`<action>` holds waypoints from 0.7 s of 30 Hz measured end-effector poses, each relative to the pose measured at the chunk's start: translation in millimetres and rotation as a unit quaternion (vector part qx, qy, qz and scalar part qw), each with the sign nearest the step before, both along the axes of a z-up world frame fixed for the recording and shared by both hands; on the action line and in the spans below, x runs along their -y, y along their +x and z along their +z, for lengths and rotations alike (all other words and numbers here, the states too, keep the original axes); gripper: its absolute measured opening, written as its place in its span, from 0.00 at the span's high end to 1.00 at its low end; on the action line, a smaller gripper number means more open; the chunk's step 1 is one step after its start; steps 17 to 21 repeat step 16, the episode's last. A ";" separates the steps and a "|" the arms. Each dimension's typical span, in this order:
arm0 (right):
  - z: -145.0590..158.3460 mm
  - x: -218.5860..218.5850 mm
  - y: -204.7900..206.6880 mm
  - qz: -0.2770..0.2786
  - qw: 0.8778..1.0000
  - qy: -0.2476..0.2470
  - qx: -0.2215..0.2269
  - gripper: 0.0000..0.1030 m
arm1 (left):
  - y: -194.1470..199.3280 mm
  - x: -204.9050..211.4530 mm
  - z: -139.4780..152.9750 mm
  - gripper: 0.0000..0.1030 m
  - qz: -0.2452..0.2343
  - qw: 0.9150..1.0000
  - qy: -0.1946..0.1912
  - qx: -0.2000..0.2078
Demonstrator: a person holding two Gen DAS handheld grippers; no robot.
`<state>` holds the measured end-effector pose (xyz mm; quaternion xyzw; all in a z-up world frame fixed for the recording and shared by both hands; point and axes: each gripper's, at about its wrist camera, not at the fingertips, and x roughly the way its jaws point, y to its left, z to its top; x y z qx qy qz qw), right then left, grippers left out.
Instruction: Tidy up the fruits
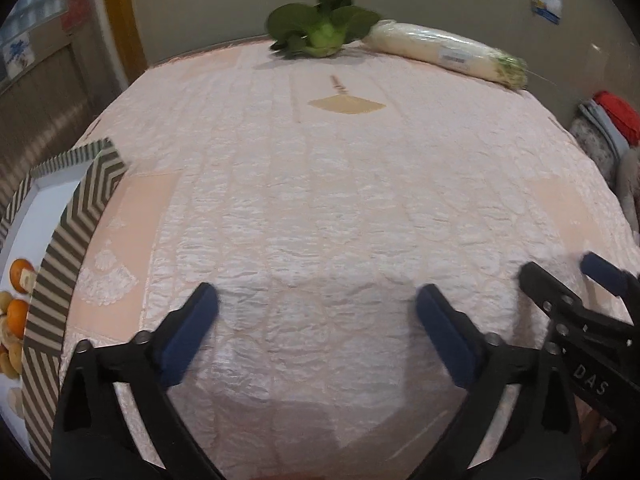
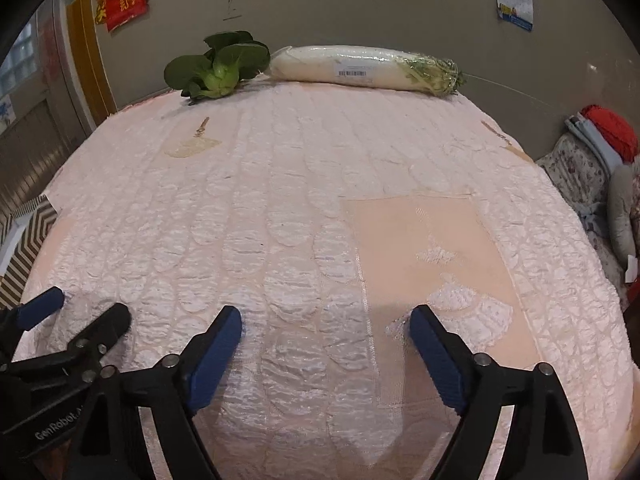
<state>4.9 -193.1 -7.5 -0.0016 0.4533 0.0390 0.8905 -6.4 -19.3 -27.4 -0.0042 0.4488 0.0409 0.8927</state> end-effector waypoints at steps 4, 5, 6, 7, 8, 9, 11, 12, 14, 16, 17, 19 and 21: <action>-1.3 -1.0 1.0 -0.003 1.000 -0.006 -0.003 0.13 | 1.1 -1.3 1.2 0.00 0.002 1.000 0.000 0.001; -1.4 -1.0 1.1 -0.003 1.000 -0.006 -0.003 0.13 | 1.1 -1.0 1.5 0.00 0.002 1.000 0.000 0.001; -1.5 -0.8 1.4 -0.003 1.000 -0.007 -0.003 0.13 | 0.9 -1.0 1.7 0.00 0.002 1.000 -0.001 0.001; -1.6 -0.8 0.9 -0.003 1.000 -0.006 -0.003 0.12 | 0.9 -1.0 2.0 0.00 0.002 1.000 0.000 0.001; -1.7 -0.8 1.0 -0.004 1.000 -0.007 -0.004 0.12 | 0.9 -1.1 2.0 0.00 0.002 1.000 -0.001 0.001; -1.7 -0.7 1.0 -0.005 1.000 -0.007 -0.004 0.11 | 1.0 -1.0 2.0 0.00 0.002 1.000 0.000 0.001; -2.3 0.2 2.1 -0.008 1.000 -0.007 -0.006 0.08 | 0.6 -1.1 2.1 0.00 0.001 1.000 -0.001 0.001; -2.6 1.2 2.8 -0.009 1.000 -0.007 -0.007 0.07 | 0.1 -1.1 2.3 0.00 0.001 1.000 -0.001 0.001; -3.0 1.8 3.3 -0.012 1.000 -0.007 -0.008 0.06 | 0.1 -1.1 2.3 0.00 0.001 1.000 -0.001 0.001; -3.2 1.9 3.3 -0.012 1.000 -0.008 -0.008 0.05 | 0.1 -1.1 2.2 0.00 0.001 1.000 -0.001 0.001; -3.2 1.9 3.3 -0.012 1.000 -0.008 -0.008 0.05 | 0.1 -1.1 2.2 0.00 0.001 1.000 -0.001 0.001; -3.2 1.9 3.3 -0.012 1.000 -0.008 -0.008 0.05 | 0.1 -1.1 2.2 0.00 0.001 1.000 -0.001 0.001; -3.2 1.9 3.3 -0.012 1.000 -0.008 -0.008 0.05 | 0.1 -1.1 2.2 0.00 0.001 1.000 -0.001 0.001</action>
